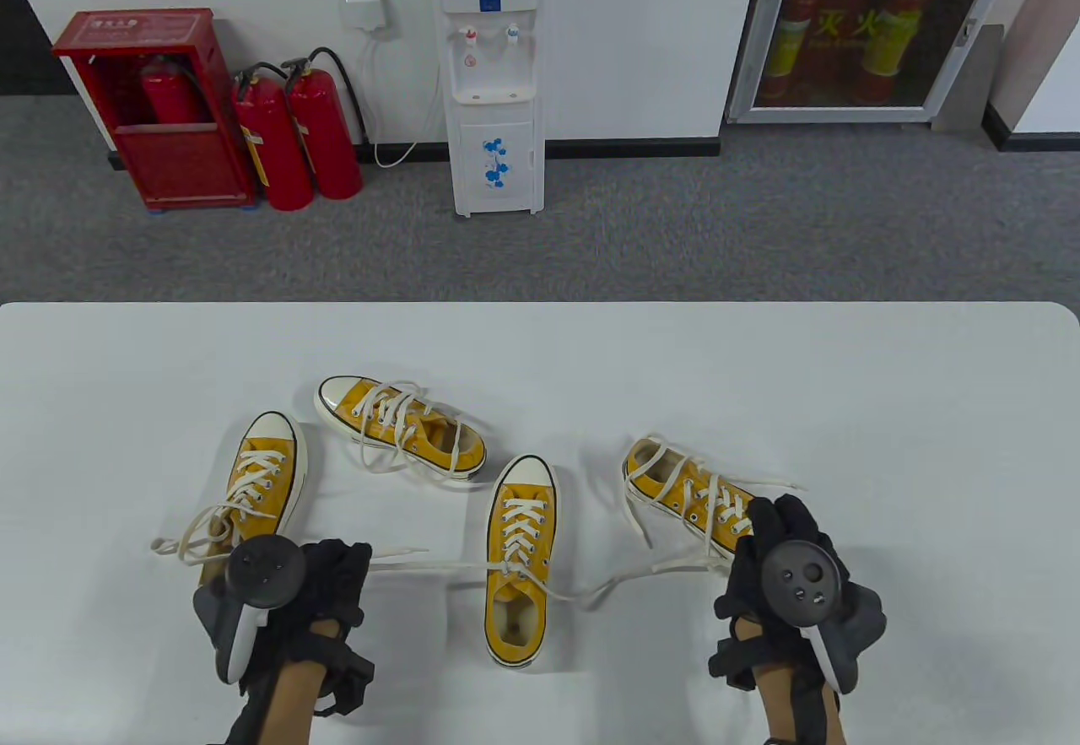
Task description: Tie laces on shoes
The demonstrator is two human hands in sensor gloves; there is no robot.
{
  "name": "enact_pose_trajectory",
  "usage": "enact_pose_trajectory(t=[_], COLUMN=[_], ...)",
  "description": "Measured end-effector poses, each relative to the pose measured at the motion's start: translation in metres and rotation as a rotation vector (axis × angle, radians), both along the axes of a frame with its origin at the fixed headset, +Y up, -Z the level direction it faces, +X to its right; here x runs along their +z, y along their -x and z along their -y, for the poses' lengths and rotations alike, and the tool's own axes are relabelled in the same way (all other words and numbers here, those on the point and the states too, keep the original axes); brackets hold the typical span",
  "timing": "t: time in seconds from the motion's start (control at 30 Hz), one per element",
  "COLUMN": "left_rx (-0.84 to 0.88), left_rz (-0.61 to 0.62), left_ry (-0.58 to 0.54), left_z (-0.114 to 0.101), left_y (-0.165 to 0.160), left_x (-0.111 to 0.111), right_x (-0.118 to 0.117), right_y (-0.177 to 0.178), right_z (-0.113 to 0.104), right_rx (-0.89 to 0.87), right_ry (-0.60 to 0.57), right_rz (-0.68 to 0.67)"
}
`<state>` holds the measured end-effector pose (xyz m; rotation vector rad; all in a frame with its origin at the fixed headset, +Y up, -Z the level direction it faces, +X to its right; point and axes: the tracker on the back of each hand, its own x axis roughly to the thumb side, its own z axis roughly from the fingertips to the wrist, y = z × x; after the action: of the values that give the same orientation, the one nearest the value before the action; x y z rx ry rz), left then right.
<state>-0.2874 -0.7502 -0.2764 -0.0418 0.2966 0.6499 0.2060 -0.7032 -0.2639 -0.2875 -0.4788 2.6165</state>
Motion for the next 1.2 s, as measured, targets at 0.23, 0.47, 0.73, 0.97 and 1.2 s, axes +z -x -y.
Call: enact_pose_trajectory(t=[0.23,0.47,0.73,0.97,1.2], left_rx=[0.016,0.02,0.022,0.025,0.043], left_rz=[0.008,0.018,0.023,0.025,0.028], left_ry=[-0.013,-0.013,-0.015,-0.025,-0.031], left_z=[0.001,0.002,0.002,0.001,0.0], left_y=[0.0,-0.001,-0.002,-0.001,-0.001], left_x=[-0.001,0.0,0.0,-0.001,-0.001], right_x=[-0.004,-0.013,-0.017,-0.016,-0.014], right_y=[0.061,0.115,0.136,0.118,0.102], right_z=[0.011,0.046,0.065,0.056,0.037], right_rx=[0.043,0.107,0.163,-0.063,-0.412], right_ry=[0.048,0.354,0.425,0.392,0.278], right_rz=[-0.313,-0.525,-0.516,-0.538,-0.62])
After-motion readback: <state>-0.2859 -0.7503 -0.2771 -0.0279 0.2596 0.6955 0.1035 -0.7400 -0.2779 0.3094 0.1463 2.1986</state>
